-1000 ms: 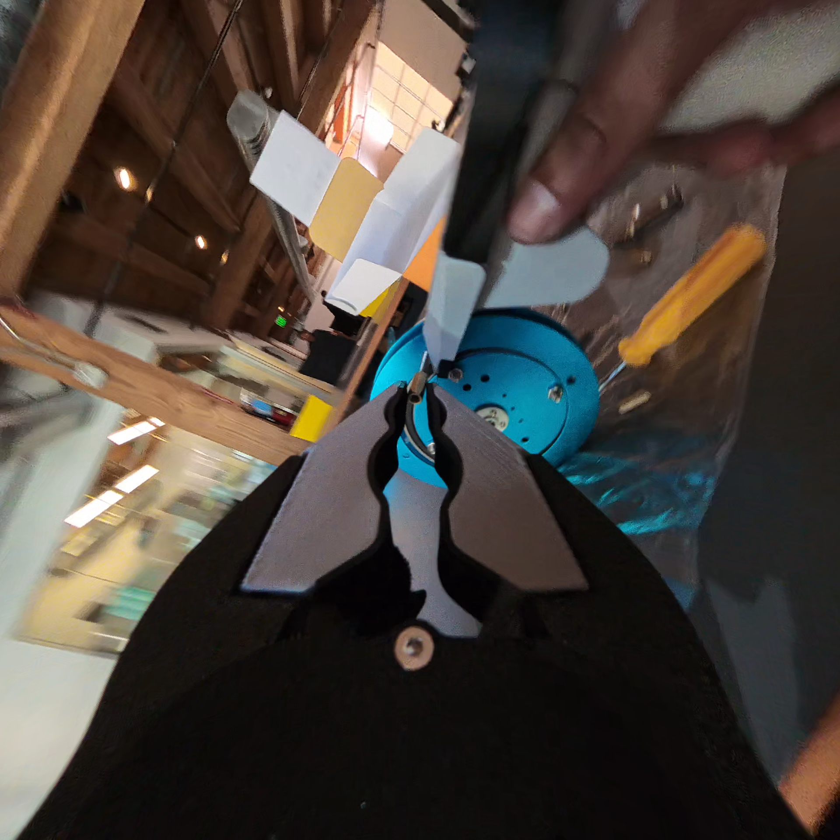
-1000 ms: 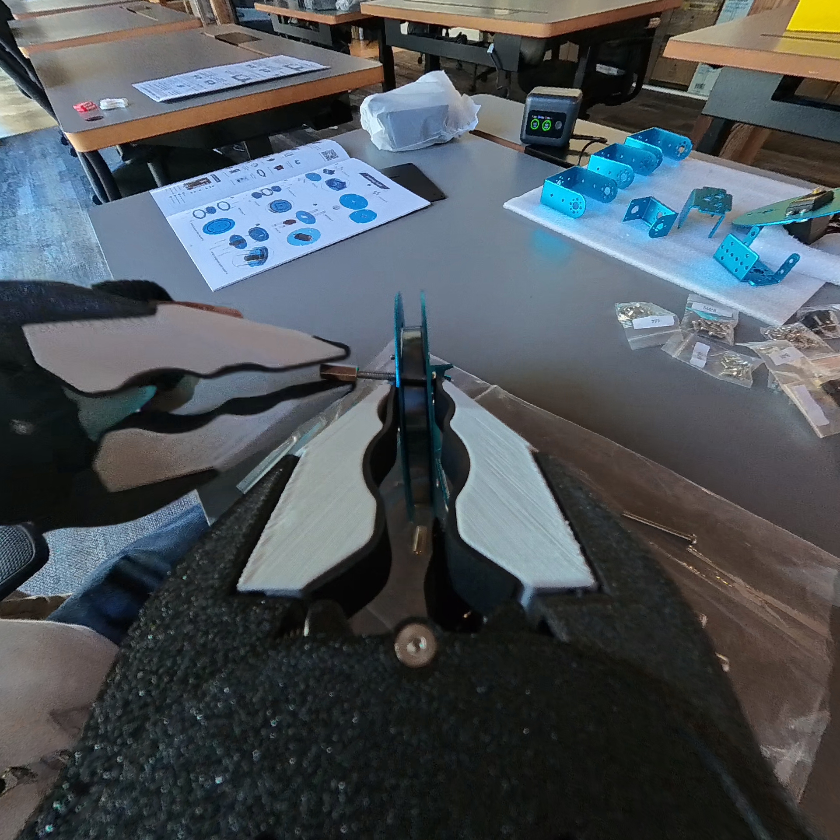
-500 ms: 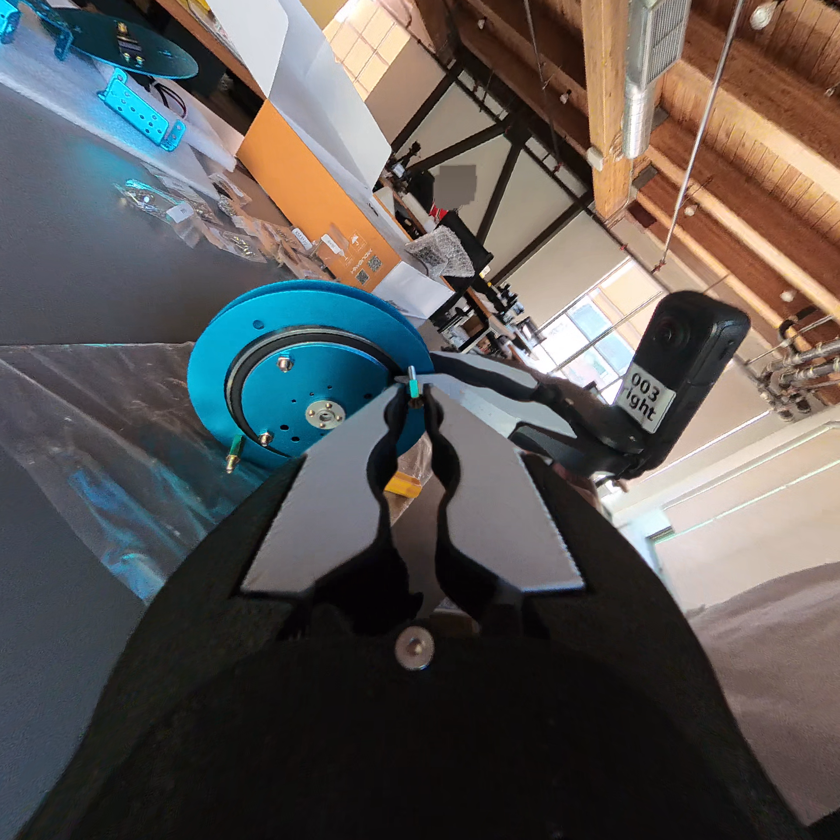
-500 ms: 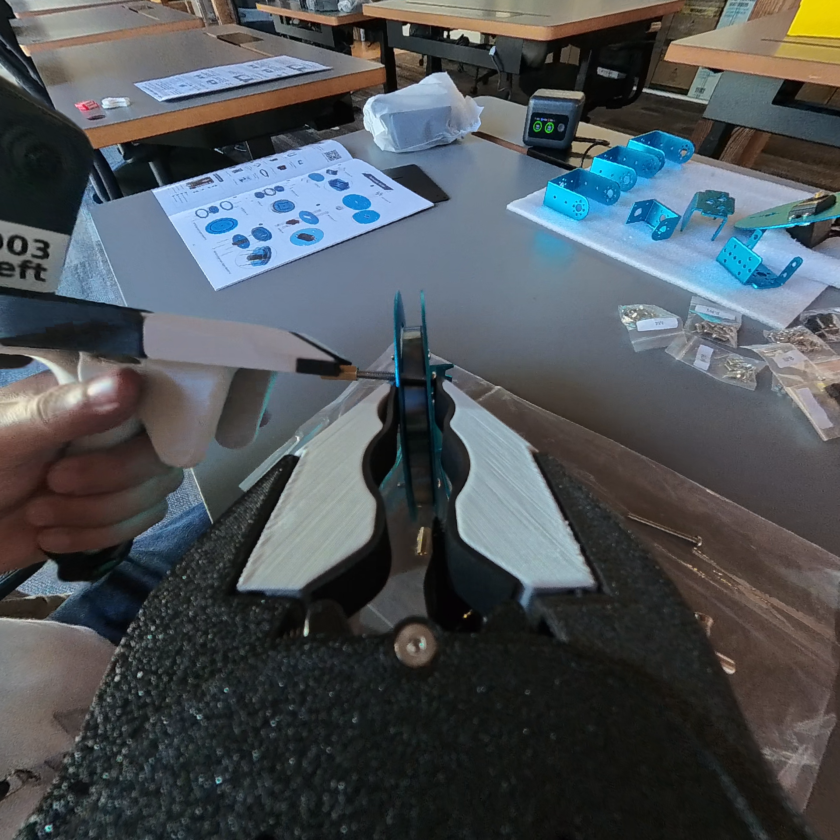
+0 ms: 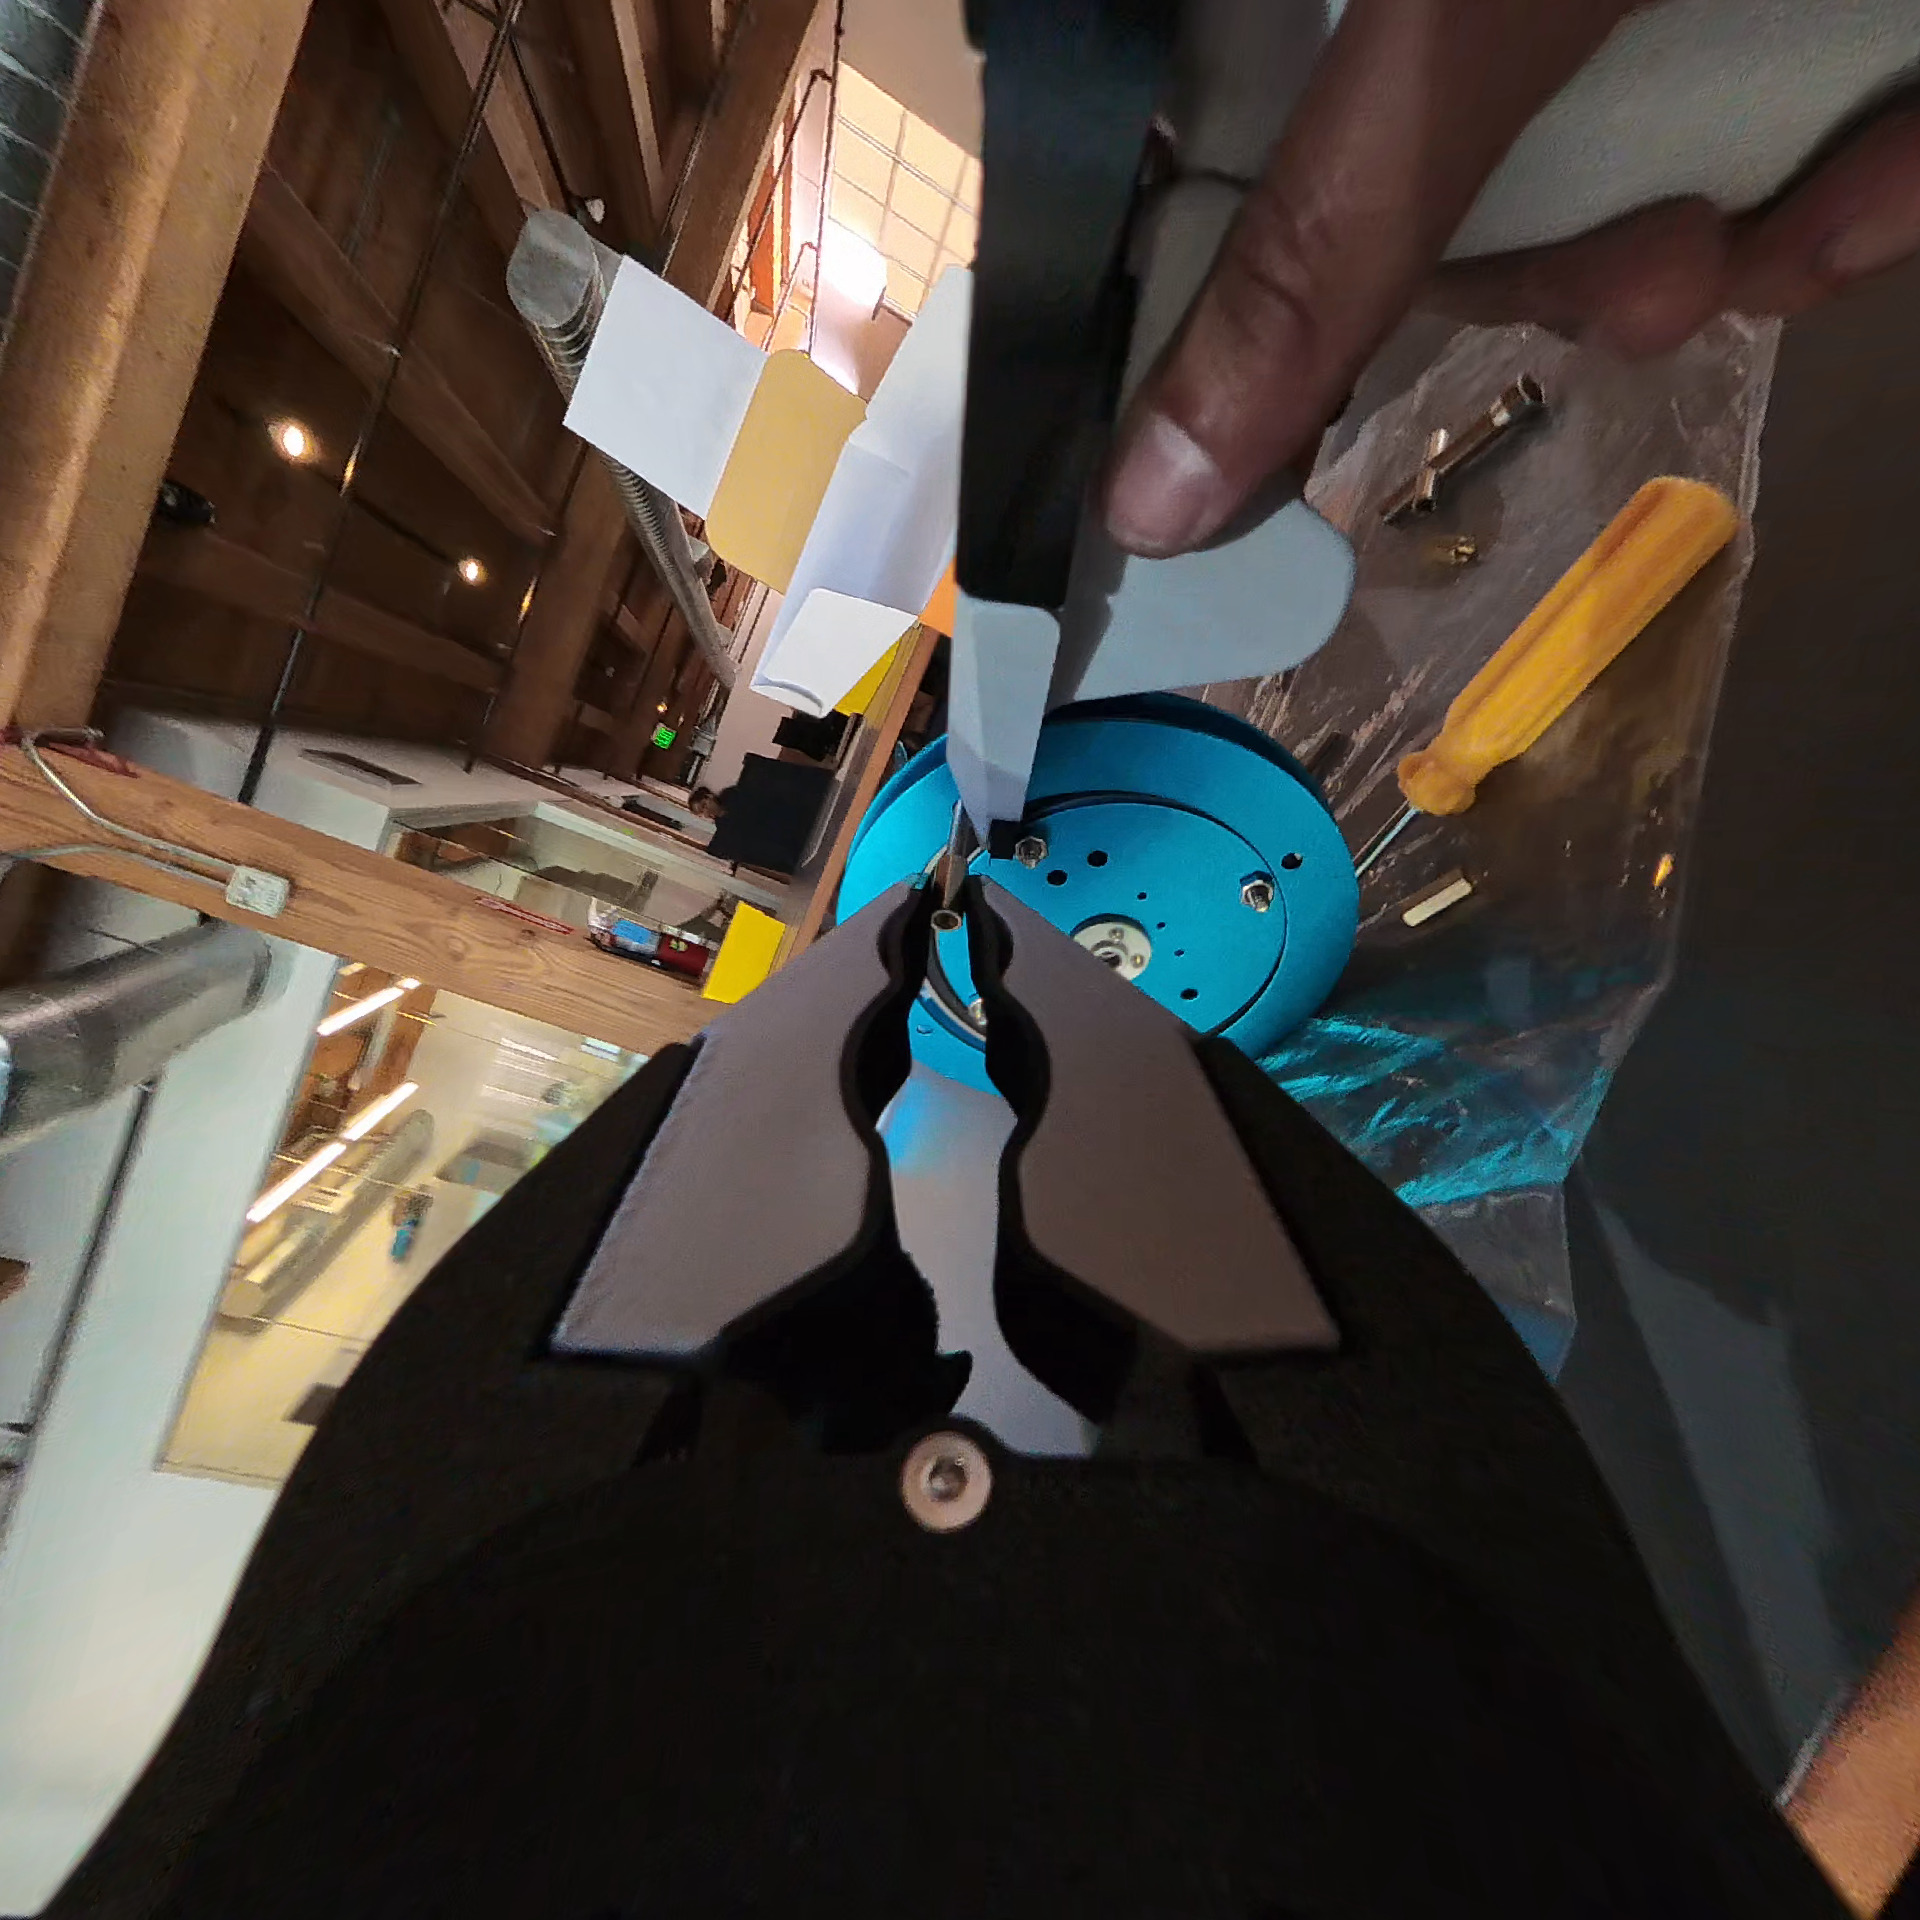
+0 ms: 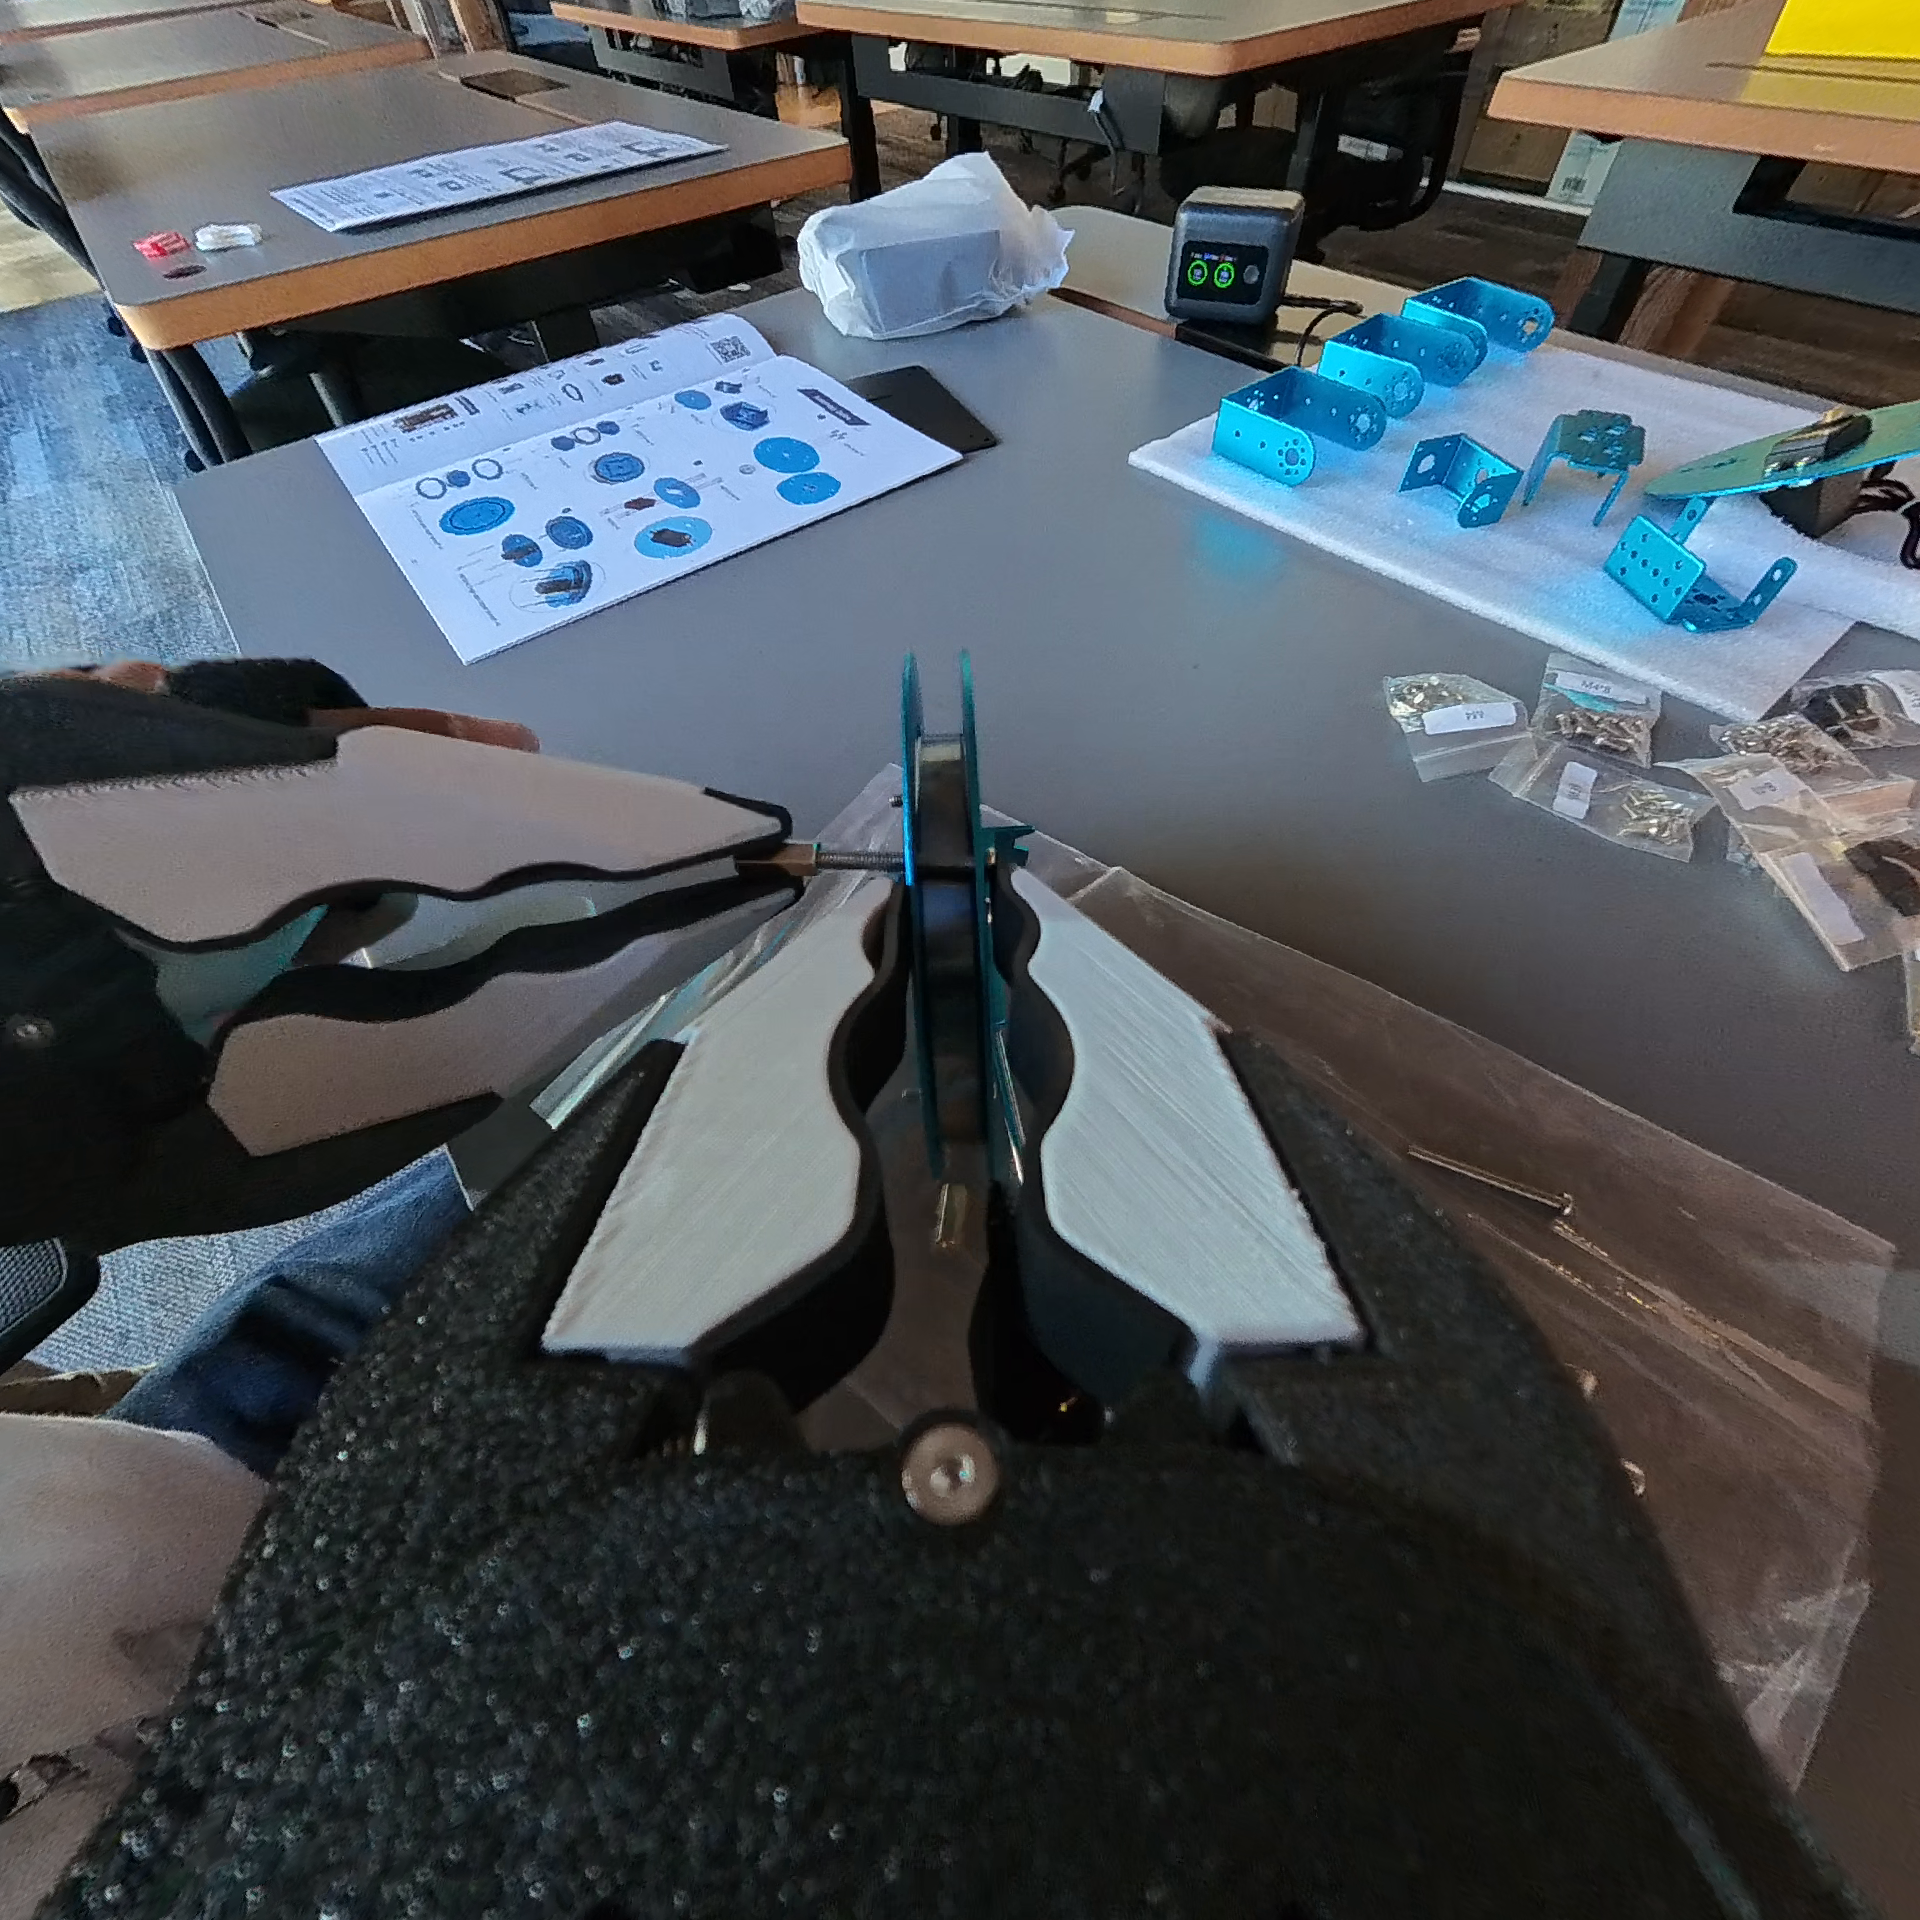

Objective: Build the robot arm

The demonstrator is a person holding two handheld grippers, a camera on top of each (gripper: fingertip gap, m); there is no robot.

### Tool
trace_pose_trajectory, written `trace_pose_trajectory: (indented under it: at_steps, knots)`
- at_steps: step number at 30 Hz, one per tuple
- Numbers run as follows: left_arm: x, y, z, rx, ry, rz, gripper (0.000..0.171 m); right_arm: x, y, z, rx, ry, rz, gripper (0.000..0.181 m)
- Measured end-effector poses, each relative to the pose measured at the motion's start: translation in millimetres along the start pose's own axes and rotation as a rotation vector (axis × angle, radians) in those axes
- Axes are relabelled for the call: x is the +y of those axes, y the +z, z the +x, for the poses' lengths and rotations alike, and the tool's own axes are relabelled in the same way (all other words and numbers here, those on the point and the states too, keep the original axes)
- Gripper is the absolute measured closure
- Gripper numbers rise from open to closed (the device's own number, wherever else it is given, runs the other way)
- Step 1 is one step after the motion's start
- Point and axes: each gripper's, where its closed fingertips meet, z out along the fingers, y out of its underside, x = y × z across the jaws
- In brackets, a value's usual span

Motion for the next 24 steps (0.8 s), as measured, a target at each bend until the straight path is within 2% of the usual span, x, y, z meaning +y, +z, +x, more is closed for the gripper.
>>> trace_pose_trajectory:
  at_steps: [2,3,5,7,8,10,12,13,15,17,20,22,24]
  knots:
    - [-1,-1,-2,0.036,-0.238,0.01,0.165,0,0,0,-0.005,0.004,-0.002,0.167]
    - [-1,-2,-3,0.074,-0.441,0.017,0.162,0,1,-1,-0.006,0.006,-0.001,0.167]
    - [-2,-6,-7,0.182,-0.926,0.047,0.145,0,1,-2,-0.005,-0.001,-0.004,0.167]
    - [1,-7,-6,0.321,-1.372,0.079,0.143,-1,2,-3,-0.005,-0.002,-0.004,0.167]
    - [5,-5,-4,0.378,-1.532,0.085,0.144,-1,2,-3,-0.006,-0.001,-0.005,0.167]
    - [8,-4,-2,0.462,-1.715,0.135,0.145,-1,2,-4,-0.006,-0.004,-0.004,0.167]
    - [2,-5,-3,0.503,-1.756,0.181,0.154,-1,3,-5,-0.005,-0.012,-0.007,0.167]
    - [-1,-6,-3,0.505,-1.738,0.186,0.163,-1,3,-5,-0.004,-0.016,-0.01,0.167]
    - [-2,-5,-1,0.472,-1.614,0.141,0.166,-1,2,-5,-0.002,-0.014,-0.013,0.167]
    - [0,-4,0,0.393,-1.362,0.087,0.167,-1,2,-5,-0.002,-0.01,-0.009,0.167]
    - [5,-2,0,0.184,-0.693,0.012,0.168,-1,3,-4,-0.007,0.002,-0.006,0.167]
    - [8,0,-2,0.043,-0.195,0.016,0.167,-1,3,-3,-0.01,0.009,-0.005,0.168]
    - [9,0,-5,-0.072,0.186,0.028,0.167,-1,2,-2,-0.002,0.004,-0.006,0.167]
